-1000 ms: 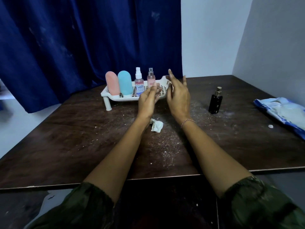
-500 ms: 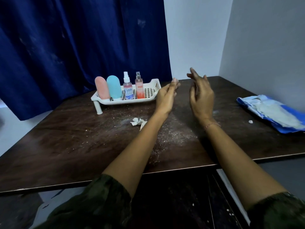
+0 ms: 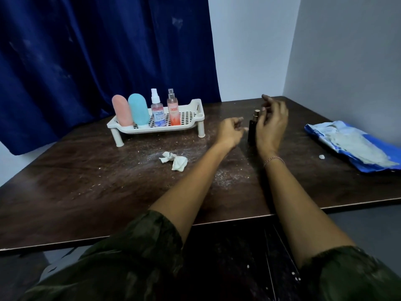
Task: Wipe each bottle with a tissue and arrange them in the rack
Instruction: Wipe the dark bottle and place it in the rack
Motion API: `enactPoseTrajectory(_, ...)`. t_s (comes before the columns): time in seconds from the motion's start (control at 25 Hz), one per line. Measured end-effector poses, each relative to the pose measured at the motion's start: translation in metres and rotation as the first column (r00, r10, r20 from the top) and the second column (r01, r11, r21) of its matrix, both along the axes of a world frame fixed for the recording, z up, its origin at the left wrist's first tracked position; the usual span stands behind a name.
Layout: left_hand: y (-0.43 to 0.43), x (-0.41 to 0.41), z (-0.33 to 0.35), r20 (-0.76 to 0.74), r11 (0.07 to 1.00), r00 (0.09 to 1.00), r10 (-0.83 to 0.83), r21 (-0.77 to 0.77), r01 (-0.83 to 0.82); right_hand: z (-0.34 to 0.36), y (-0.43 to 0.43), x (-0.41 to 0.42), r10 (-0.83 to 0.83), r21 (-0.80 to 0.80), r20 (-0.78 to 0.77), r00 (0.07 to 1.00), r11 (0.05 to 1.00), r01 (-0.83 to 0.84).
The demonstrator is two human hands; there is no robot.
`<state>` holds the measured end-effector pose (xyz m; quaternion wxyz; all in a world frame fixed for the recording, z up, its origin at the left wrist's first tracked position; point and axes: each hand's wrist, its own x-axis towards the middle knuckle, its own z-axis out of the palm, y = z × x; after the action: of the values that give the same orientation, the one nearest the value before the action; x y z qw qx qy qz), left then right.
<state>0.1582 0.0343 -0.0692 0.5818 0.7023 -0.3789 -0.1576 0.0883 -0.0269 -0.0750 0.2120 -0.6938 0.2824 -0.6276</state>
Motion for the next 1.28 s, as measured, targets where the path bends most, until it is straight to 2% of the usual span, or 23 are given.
enactPoseTrajectory(0.08, -0.01, -0.001, 0.0, 0.073, 0.996, 0.997, 0.004, 0.087, -0.011, -0.002, -0.002, 0.001, -0.024, 0.037, -0.045, 0.999, 0.999, 0.026)
enactPoseTrajectory(0.28, -0.021, -0.005, 0.003, 0.201, 0.987, 0.976, 0.082, 0.122, -0.108, -0.006, -0.008, 0.004, -0.018, 0.146, -0.12, 0.993, 0.989, 0.036)
enactPoseTrajectory(0.48, -0.021, -0.009, 0.002, 0.225, 0.981, 0.966, 0.125, 0.118, -0.155, -0.008, -0.01, 0.007, 0.042, 0.151, -0.056, 0.998, 0.988, -0.033)
enactPoseTrajectory(0.56, -0.017, -0.008, 0.006, 0.284, 0.979, 0.953, 0.105, 0.141, -0.15, -0.008, -0.009, 0.006, 0.061, 0.146, -0.028, 0.998, 0.988, -0.057)
enactPoseTrajectory(0.68, -0.003, 0.001, 0.01, 0.412, 0.966, 0.909, 0.059, 0.205, -0.155, -0.008, -0.007, 0.006, 0.199, 0.16, 0.003, 0.98, 0.967, -0.197)
enactPoseTrajectory(0.8, 0.022, 0.021, 0.014, 0.466, 0.96, 0.884, 0.028, 0.233, -0.154, -0.008, 0.0, 0.009, 0.367, 0.134, -0.076, 0.927, 0.925, -0.355)
enactPoseTrajectory(0.88, 0.042, 0.033, 0.015, 0.474, 0.961, 0.881, 0.008, 0.239, -0.137, -0.006, 0.009, 0.01, 0.461, 0.096, -0.146, 0.876, 0.887, -0.451)
enactPoseTrajectory(1.0, 0.067, 0.041, 0.019, 0.48, 0.972, 0.878, -0.005, 0.21, -0.109, -0.004, 0.022, 0.011, 0.516, 0.034, -0.233, 0.824, 0.851, -0.524)
enactPoseTrajectory(1.16, 0.094, 0.052, 0.025, 0.45, 0.978, 0.893, -0.009, 0.192, -0.087, -0.006, 0.039, 0.021, 0.593, 0.043, -0.265, 0.76, 0.795, -0.605)
enactPoseTrajectory(1.28, 0.113, 0.068, 0.029, 0.381, 0.983, 0.922, 0.061, 0.139, -0.123, 0.004, 0.058, 0.036, 0.634, 0.053, -0.296, 0.714, 0.758, -0.651)
